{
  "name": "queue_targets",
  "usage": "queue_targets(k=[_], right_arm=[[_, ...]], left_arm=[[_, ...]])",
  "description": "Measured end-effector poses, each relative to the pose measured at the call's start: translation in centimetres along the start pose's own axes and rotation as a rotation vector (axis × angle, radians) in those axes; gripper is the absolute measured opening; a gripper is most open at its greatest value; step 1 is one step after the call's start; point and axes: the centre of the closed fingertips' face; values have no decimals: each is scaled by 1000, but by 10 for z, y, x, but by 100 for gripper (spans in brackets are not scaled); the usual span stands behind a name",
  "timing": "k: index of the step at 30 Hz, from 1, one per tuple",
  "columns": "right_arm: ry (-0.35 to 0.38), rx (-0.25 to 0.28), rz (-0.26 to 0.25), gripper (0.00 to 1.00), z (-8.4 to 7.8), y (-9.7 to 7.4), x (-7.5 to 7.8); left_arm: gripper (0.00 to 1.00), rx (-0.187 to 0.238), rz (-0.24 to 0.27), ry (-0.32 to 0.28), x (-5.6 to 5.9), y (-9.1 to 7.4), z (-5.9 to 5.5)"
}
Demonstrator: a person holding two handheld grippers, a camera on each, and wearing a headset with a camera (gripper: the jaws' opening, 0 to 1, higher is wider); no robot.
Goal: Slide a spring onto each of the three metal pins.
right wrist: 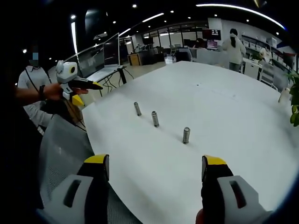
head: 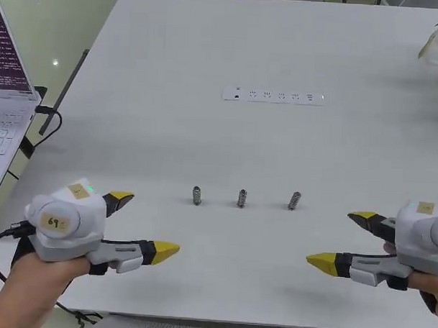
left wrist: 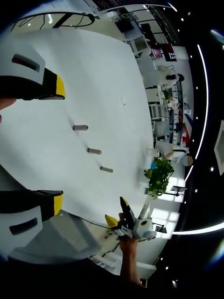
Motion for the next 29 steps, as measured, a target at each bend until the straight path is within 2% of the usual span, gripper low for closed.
queue_targets(k=[5, 11, 23, 29], right_arm=[[14, 21, -16, 82, -5, -2, -3], [21, 23, -22, 85, -11, -2, -7], [28, 48, -34, 84, -8, -4, -6], [25, 45, -28, 84, -8, -3, -10]], left_arm=[[76, 5, 4, -9, -1, 0, 0], [76, 7, 2, -15, 1, 1, -2], [77, 12, 9, -24, 2, 0, -2], [77, 12, 12, -27, 3, -1, -3]])
Point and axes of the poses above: the centre of the closed fingertips' face, and the gripper's own axes: y roughly forward along the fingers, x roughly to its right, z roughly out of its top, and after that the axes turned 9 degrees about z, right-handed
